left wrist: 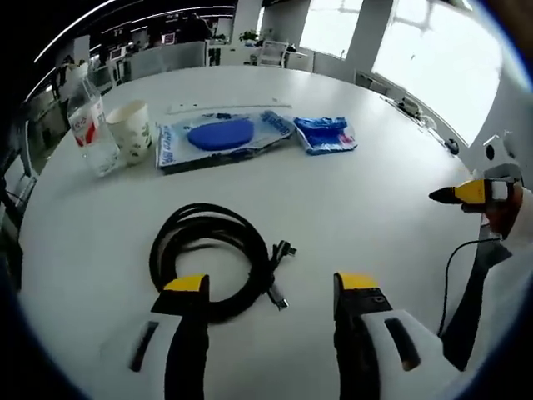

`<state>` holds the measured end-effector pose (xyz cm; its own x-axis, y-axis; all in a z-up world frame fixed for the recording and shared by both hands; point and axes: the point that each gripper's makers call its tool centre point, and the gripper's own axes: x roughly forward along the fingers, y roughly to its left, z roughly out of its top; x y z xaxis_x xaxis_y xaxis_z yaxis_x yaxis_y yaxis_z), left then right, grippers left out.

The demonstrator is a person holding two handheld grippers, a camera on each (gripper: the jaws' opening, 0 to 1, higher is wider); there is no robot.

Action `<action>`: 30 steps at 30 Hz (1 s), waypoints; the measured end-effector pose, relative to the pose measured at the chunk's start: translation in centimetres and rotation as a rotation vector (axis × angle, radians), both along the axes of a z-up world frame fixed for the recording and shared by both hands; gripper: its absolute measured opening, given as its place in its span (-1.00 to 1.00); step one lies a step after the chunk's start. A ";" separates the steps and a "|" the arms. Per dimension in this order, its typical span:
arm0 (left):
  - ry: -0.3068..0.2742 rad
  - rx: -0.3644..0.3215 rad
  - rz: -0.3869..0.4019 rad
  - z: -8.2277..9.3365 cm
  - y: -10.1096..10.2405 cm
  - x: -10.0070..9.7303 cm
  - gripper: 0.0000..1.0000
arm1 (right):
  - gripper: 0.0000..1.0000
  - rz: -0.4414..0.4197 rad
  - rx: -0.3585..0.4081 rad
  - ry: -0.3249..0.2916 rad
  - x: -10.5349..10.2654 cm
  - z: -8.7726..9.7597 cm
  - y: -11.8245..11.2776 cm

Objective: Arrange the tabletop items into an orderly group along one side of the table until the central work area is clear of visible clutter.

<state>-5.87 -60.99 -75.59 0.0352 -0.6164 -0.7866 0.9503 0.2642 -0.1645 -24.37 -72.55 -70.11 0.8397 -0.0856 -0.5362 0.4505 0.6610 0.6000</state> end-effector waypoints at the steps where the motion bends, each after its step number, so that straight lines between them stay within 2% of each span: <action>1: -0.006 0.014 -0.013 -0.3 0.0 0.0 0.14 | 0.08 0.006 0.003 -0.001 0.0 -0.1 0.1; 5: -0.047 0.046 -0.069 -1.1 -0.2 -0.2 0.01 | 0.05 0.026 0.026 -0.010 0.5 -0.2 1.1; 8: -0.061 0.058 -0.071 -1.7 -0.3 0.2 -0.12 | 0.04 0.050 0.023 -0.008 0.8 -0.1 1.6; 12: -0.076 0.054 -0.071 -1.7 -0.7 0.8 -0.45 | 0.02 0.062 0.025 -0.010 1.0 0.0 1.7; 14: -0.065 0.046 -0.073 -1.7 -0.9 0.8 -0.51 | 0.01 0.064 0.025 -0.009 1.0 -0.1 1.7; 16: -0.069 0.044 -0.098 -1.7 -1.0 0.6 -0.60 | 0.00 0.064 0.031 -0.008 1.0 -0.2 1.8; 17: -0.086 0.027 -0.123 -1.5 -1.3 0.6 -0.73 | 0.00 0.062 0.035 -0.008 1.0 -0.3 1.8; 18: -0.081 0.040 -0.132 -1.5 -1.1 0.5 -0.77 | 0.00 0.061 0.038 -0.007 0.9 -0.3 1.8; 20: -0.054 0.036 -0.124 -1.5 -1.1 0.4 -0.79 | -0.01 0.059 0.040 -0.007 0.9 -0.3 1.7; 26: -0.090 0.015 -0.184 -0.6 -1.2 -0.4 -0.83 | -0.02 0.054 0.050 -0.015 1.0 -0.2 1.8; 30: -0.193 -0.003 -0.290 0.8 -1.7 -1.2 -0.85 | -0.03 0.052 0.065 -0.013 1.2 -0.3 2.0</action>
<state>-7.08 -62.69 -74.81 0.0060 -0.6248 -0.7808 0.9995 -0.0214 0.0249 -23.21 -70.56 -70.36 0.8488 -0.0069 -0.5287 0.4088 0.6426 0.6480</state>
